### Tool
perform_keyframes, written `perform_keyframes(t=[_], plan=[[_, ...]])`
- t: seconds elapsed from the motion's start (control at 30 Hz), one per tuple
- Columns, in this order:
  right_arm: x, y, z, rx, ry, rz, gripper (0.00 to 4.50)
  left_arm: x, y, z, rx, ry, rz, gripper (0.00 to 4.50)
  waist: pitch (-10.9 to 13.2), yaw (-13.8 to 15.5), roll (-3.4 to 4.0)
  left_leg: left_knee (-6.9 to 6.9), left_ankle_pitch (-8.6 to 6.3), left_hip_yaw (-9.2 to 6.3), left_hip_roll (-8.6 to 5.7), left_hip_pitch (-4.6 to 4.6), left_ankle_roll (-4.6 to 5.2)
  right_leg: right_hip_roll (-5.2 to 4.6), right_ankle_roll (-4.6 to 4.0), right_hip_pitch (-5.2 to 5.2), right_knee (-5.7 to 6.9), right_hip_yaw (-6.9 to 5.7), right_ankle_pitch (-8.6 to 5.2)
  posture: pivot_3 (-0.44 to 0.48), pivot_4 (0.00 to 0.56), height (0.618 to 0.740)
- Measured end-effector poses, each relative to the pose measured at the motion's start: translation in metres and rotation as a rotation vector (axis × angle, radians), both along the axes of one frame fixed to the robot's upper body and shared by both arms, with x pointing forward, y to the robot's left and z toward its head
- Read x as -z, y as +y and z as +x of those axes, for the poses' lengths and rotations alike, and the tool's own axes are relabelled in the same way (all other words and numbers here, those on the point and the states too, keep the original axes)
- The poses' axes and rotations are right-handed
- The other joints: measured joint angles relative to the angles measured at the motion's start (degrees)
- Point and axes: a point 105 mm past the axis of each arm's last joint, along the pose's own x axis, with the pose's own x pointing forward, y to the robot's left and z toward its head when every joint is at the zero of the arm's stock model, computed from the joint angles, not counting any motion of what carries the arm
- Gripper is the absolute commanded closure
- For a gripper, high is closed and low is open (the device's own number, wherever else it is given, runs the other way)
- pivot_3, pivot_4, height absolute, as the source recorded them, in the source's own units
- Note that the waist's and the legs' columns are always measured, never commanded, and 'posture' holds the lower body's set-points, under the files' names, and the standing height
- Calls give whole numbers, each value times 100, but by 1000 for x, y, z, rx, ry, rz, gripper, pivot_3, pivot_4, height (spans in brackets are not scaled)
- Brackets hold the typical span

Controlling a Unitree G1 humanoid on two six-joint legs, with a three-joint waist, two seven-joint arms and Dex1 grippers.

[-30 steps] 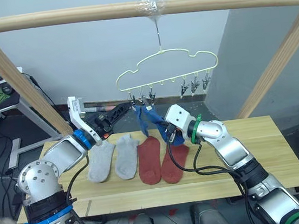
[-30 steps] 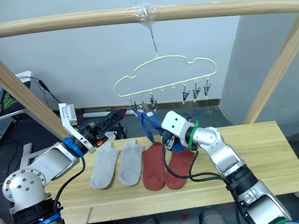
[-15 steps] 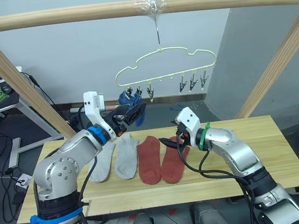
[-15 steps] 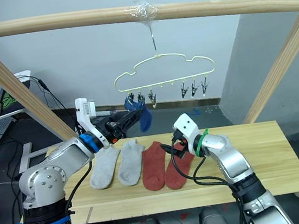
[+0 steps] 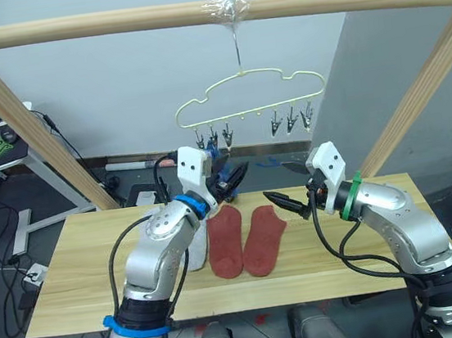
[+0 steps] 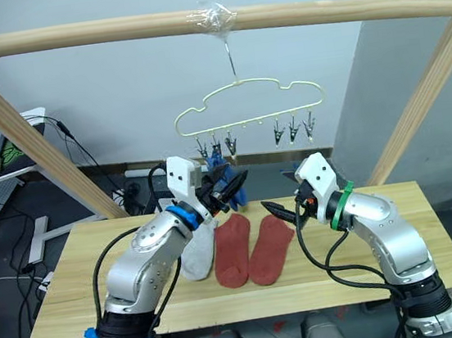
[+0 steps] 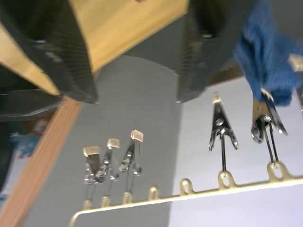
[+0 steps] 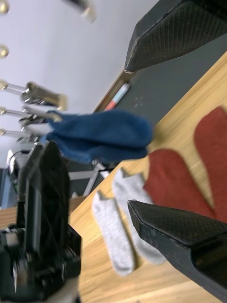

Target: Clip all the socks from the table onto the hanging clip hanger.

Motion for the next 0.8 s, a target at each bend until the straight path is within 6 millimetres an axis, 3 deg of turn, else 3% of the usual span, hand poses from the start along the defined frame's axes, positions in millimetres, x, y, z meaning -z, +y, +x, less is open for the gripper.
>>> perform_keyframes(t=[0.2,0.33,0.8], plan=[[-3,-1,3,34,-12,13,0,16,-1,16,-83,-33,32,2096,0,3,0,-1,0,1,-1,-3,0,0,2,-1,-2,0,1,-37,142,740],[-18,4,-2,15,-52,51,0,23,-1,33,-160,-59,40,2096,0,3,0,3,0,1,-1,-3,0,0,4,1,-2,0,2,-59,136,740],[-37,-2,1,37,-88,58,0,14,-1,62,-246,-134,53,2096,0,-83,0,3,0,1,-2,-4,0,0,38,1,-2,0,22,-92,124,740]])
